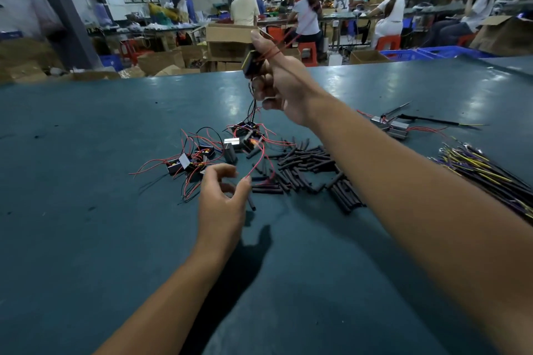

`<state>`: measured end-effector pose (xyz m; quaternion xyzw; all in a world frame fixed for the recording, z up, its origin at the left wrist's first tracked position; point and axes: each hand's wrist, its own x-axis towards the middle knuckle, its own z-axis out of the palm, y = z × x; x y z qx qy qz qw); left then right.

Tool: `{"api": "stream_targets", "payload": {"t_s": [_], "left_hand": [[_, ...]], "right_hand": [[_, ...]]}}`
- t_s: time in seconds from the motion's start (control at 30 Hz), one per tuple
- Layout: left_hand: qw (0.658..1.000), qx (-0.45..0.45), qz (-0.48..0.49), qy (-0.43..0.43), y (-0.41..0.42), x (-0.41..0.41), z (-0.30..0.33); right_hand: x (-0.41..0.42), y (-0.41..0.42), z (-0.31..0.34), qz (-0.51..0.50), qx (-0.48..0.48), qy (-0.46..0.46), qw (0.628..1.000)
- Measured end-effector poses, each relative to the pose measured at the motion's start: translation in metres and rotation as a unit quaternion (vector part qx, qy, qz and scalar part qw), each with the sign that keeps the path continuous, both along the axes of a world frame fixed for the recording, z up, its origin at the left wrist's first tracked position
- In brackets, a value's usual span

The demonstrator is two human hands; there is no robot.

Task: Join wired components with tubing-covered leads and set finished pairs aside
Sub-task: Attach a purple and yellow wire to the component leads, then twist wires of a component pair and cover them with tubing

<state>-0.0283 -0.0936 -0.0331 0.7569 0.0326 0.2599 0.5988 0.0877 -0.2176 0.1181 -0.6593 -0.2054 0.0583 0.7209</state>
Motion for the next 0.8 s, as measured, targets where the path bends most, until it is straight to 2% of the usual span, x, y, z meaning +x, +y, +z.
{"api": "stream_targets", "payload": {"t_s": [0.1,0.17,0.27,0.37,0.5,0.67,0.73,0.8], "left_hand": [[0.997,0.054,-0.047,-0.011,-0.003,-0.005,0.004],[0.988,0.057,-0.14,-0.026,-0.009,-0.01,0.006],[0.969,-0.009,-0.247,-0.023,-0.015,-0.016,0.008],[0.953,-0.107,-0.284,0.012,-0.016,-0.018,0.008],[0.911,-0.249,-0.323,0.059,-0.012,-0.014,0.011],[0.913,-0.211,-0.339,0.082,-0.004,-0.013,0.013],[0.917,-0.18,-0.344,0.093,-0.005,-0.013,0.011],[0.92,-0.142,-0.349,0.104,-0.006,-0.014,0.009]], "right_hand": [[-0.037,-0.011,-0.011,0.11,0.034,0.044,0.992],[-0.056,-0.019,-0.018,0.165,0.048,0.064,0.983],[-0.075,-0.038,-0.028,0.186,0.052,0.087,0.977],[-0.087,-0.07,-0.041,0.2,0.078,0.143,0.966],[-0.099,-0.117,-0.066,0.223,0.081,0.202,0.95],[-0.113,-0.156,-0.096,0.209,-0.086,0.202,0.953],[-0.117,-0.169,-0.095,0.204,-0.227,0.104,0.946],[-0.118,-0.176,-0.092,0.137,-0.393,-0.054,0.907]]}}
